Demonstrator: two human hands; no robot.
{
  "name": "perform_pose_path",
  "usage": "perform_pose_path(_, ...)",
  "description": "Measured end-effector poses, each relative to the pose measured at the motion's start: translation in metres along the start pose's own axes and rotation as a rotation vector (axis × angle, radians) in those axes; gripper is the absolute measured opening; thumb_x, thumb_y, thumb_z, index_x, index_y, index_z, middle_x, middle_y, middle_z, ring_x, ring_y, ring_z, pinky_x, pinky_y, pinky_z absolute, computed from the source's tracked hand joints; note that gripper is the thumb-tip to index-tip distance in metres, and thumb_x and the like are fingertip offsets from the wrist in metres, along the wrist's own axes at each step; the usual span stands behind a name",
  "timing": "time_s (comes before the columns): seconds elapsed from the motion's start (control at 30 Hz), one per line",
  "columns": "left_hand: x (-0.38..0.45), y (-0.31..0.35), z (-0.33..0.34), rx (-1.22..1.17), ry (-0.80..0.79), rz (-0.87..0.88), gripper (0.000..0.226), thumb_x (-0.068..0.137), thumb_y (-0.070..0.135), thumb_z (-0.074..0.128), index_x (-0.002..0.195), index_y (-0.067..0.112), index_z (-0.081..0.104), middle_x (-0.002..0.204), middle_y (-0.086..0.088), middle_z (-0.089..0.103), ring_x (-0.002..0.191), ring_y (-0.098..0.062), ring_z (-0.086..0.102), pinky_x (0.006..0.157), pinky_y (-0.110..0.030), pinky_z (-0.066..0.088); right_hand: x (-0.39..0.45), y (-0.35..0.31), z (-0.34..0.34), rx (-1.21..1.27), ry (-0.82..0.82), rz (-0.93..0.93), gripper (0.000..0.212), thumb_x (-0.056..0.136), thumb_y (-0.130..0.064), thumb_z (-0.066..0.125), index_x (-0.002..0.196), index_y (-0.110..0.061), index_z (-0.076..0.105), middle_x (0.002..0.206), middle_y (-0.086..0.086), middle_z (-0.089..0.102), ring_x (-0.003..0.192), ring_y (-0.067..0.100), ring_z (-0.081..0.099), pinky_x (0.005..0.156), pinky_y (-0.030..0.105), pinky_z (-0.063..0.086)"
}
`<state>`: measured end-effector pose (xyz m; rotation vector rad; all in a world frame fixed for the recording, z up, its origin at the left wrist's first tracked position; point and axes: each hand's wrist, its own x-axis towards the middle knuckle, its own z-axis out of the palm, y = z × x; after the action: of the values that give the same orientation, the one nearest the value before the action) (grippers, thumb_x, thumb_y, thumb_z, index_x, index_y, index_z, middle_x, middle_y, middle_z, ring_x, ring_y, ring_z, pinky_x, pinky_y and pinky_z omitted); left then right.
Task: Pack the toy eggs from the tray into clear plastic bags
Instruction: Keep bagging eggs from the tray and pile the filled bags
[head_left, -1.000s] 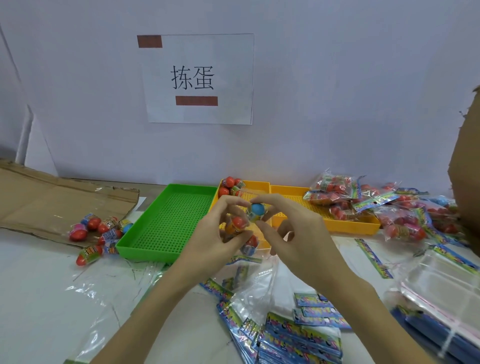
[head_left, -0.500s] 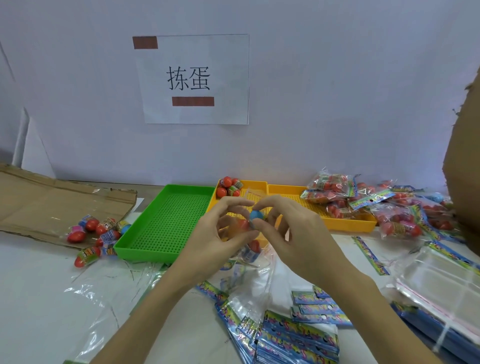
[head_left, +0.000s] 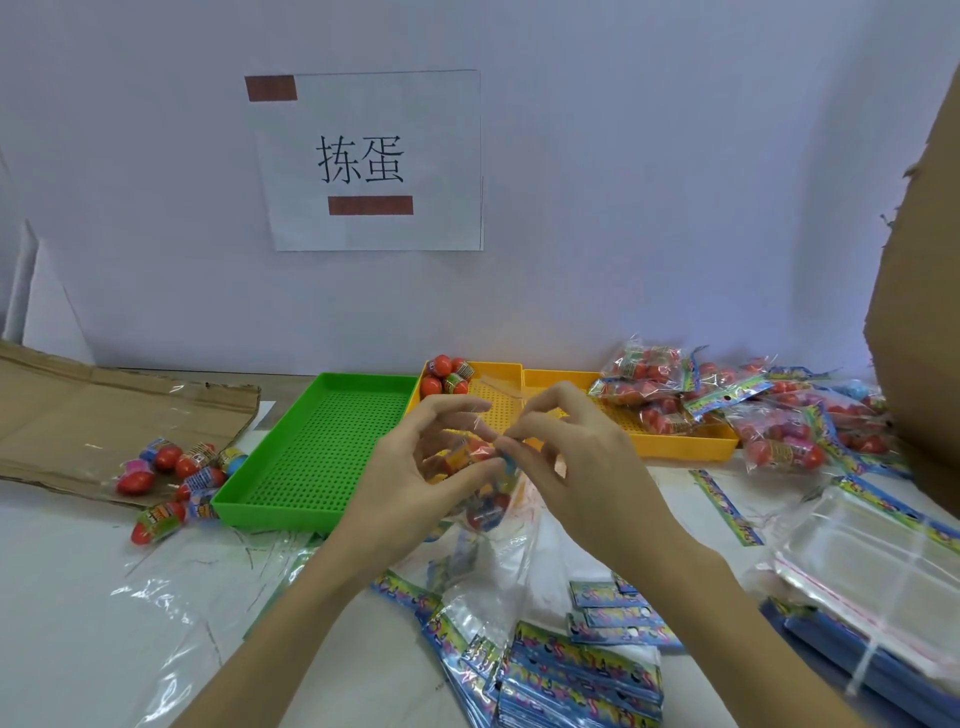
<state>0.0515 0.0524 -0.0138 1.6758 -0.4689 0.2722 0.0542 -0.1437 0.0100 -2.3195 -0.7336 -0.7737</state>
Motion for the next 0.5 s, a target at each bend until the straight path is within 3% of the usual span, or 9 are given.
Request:
perform_pose_path(0.07,-0.0005,0.0010,0.0021,-0.041,0.007,-0.021,0.041,0.087,0.028,0.085,0.124,0.033,0.068,0.114,0.004,0.076,0.106,-0.017,0.073,0.089,-0.030,0.061,-0.0007,0.0001,0.0013,0.058,0.030,0.016,0.034,0.100,-0.042,0.054,0.097,-0.017,0.077,0.106,-0.003,0.061,0.066,0.008,0.059,0.065,0.028,0.054)
perform_pose_path(0.13,0.0009,0.0024,0.0026,-0.096,0.032,-0.053,0.040,0.086,0.034,0.086,0.123,0.035,0.069,0.115,0.003,0.077,0.108,-0.017,0.072,0.092,-0.029,0.059,0.0010,-0.0008,0.0005,0.089,0.177,0.061,0.020,0.101,-0.033,0.062,0.098,-0.017,0.074,0.102,-0.003,0.060,0.066,0.009,0.059,0.064,0.023,0.049)
perform_pose_path(0.2,0.0024,0.0025,0.0018,-0.151,0.068,-0.078,0.044,0.080,0.040,0.087,0.121,0.034,0.071,0.115,0.000,0.077,0.109,-0.021,0.072,0.096,-0.038,0.059,0.0034,-0.0014,-0.0013,0.123,0.328,0.175,0.013,0.099,-0.033,0.067,0.103,-0.022,0.069,0.101,-0.005,0.056,0.071,0.010,0.059,0.064,0.018,0.047)
perform_pose_path(0.23,0.0029,0.0026,0.0012,-0.179,0.083,-0.089,0.046,0.078,0.041,0.087,0.120,0.034,0.071,0.115,0.000,0.077,0.108,-0.022,0.072,0.097,-0.042,0.059,0.0043,-0.0016,-0.0019,0.178,0.342,0.253,0.019,0.097,-0.040,0.067,0.109,-0.025,0.065,0.101,-0.007,0.056,0.076,0.009,0.060,0.064,0.017,0.048)
perform_pose_path(0.37,0.0032,0.0025,0.0012,-0.240,0.084,-0.115,0.049,0.074,0.040,0.090,0.120,0.033,0.072,0.115,-0.003,0.077,0.106,-0.024,0.072,0.093,-0.039,0.060,0.0066,-0.0036,-0.0010,0.541,0.105,0.577,0.054,0.080,-0.069,0.065,0.120,-0.034,0.061,0.101,-0.015,0.068,0.089,-0.002,0.067,0.072,0.024,0.060)
perform_pose_path(0.5,0.0025,-0.0006,0.0040,-0.252,0.056,-0.144,0.053,0.073,0.038,0.092,0.122,0.033,0.072,0.114,-0.004,0.076,0.109,-0.027,0.071,0.097,-0.046,0.059,0.0037,-0.0003,0.0062,0.666,0.040,0.626,0.029,0.089,-0.053,0.071,0.107,-0.031,0.072,0.093,-0.016,0.075,0.086,-0.005,0.068,0.066,0.016,0.055)
